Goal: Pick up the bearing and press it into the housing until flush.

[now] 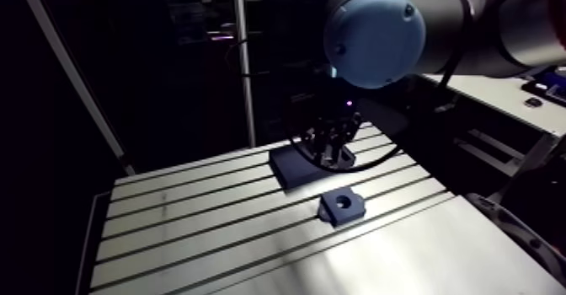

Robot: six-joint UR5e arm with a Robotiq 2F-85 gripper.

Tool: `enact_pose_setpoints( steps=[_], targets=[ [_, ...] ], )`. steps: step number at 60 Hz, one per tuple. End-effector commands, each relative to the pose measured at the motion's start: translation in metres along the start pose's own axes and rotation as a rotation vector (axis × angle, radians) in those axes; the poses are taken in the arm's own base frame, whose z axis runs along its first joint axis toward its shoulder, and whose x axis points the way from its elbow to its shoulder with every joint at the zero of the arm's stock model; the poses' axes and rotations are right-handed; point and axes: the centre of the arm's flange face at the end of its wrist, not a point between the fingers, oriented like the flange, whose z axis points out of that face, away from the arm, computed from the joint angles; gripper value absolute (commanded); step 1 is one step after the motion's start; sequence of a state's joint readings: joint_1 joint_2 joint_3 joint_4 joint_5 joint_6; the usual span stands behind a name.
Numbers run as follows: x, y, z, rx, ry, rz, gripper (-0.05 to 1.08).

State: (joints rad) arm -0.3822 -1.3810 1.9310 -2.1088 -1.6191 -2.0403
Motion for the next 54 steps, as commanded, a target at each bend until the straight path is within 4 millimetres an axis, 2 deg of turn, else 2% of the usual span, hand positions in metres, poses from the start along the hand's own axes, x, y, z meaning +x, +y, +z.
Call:
enact_pose_setpoints(
  steps=[1, 24, 54],
  targets=[
    [-0.018, 0.002, 0.005, 0.0, 0.007, 0.019, 0.59],
    [-0.031, 0.011, 0.015, 0.004, 0.007, 0.048, 0.59],
    [-0.03, 0.022, 0.034, 0.01, -0.001, 0.034, 0.59]
  ],
)
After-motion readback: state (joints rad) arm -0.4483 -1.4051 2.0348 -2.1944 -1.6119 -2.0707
